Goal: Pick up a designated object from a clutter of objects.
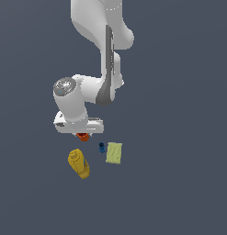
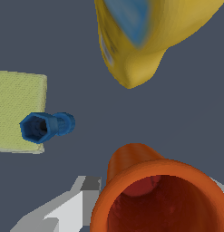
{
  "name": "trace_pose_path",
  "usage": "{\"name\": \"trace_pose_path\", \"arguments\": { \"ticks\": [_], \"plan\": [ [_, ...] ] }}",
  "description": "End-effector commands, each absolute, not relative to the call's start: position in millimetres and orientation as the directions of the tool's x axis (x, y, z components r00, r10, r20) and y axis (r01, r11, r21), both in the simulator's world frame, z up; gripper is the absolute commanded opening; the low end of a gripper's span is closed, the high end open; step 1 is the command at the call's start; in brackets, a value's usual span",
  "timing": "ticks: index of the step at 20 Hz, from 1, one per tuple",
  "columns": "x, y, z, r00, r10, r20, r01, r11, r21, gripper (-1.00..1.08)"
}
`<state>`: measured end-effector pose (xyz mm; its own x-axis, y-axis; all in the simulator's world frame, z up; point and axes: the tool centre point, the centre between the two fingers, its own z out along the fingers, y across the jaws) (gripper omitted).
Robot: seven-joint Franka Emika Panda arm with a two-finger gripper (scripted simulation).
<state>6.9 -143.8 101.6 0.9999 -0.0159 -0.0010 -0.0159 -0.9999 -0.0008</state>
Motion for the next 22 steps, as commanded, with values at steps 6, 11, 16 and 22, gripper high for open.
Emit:
{"name": "trace_pose_path", "arguments": {
  "ticks": [6,11,16,22],
  "plan": [
    [-17.5,-108.8,157.2,1.000,-0.016,0.001,-0.016,-1.000,-0.001,-1.00],
    [-34.3,-84.8,195.3,1.000,-0.015,0.000,-0.015,-1.000,0.001,-1.00],
    [-51.6,-59.7,235.7,1.000,-0.016,0.000,-0.016,-1.000,0.003,-1.00],
    [-73.3,-27.3,287.9,1.000,-0.016,0.000,-0.016,-1.000,0.004,-1.00]
  ]
}}
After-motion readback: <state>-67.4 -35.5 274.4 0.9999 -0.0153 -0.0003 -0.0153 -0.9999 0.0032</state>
